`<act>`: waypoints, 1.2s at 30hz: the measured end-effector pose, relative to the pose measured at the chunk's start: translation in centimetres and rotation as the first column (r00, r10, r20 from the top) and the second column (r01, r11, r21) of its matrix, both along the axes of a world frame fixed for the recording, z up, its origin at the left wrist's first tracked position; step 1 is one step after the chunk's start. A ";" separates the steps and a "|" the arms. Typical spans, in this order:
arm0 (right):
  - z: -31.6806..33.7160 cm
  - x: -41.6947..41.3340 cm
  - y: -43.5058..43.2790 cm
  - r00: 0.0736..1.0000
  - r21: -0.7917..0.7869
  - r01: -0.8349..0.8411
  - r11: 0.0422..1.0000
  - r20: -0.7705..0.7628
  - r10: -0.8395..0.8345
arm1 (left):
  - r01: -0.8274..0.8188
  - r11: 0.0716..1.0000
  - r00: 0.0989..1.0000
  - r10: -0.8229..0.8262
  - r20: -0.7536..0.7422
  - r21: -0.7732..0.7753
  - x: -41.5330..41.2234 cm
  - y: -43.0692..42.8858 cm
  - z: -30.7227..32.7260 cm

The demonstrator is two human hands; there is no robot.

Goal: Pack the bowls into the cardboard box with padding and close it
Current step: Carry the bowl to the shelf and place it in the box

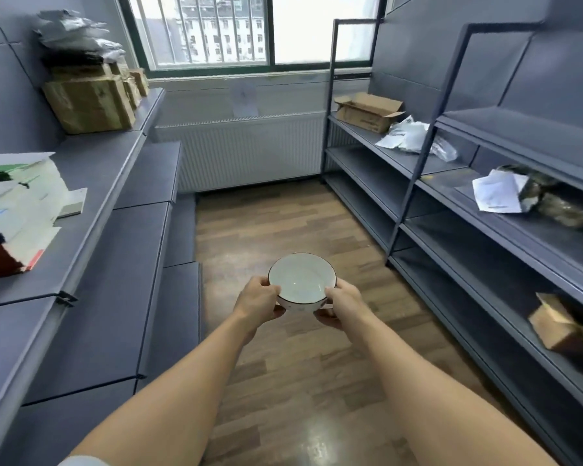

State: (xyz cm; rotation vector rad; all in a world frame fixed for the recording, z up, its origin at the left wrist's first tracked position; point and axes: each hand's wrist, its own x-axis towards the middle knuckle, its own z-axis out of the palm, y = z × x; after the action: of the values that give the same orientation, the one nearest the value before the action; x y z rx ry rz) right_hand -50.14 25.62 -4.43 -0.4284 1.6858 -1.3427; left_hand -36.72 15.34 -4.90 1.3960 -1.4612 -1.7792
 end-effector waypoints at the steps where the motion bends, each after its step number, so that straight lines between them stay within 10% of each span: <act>1: -0.1 -0.4 0.3 1.000 0.001 0.010 1.000 0.005 -0.010 | 0.006 1.000 1.000 -0.006 -0.002 0.005 -0.5 0.2 -0.2; 36: -2.5 -17.2 -26.0 0.991 0.049 0.134 0.990 -0.005 -0.134 | 0.220 0.972 0.973 -0.213 -0.095 0.079 -18.1 -28.2 -2.8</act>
State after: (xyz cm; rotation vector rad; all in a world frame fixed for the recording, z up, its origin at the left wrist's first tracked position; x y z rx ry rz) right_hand -67.35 -0.42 -6.91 -0.2920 1.7710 -1.3943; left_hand -54.78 -12.86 -7.70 1.2237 -1.5557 -2.0354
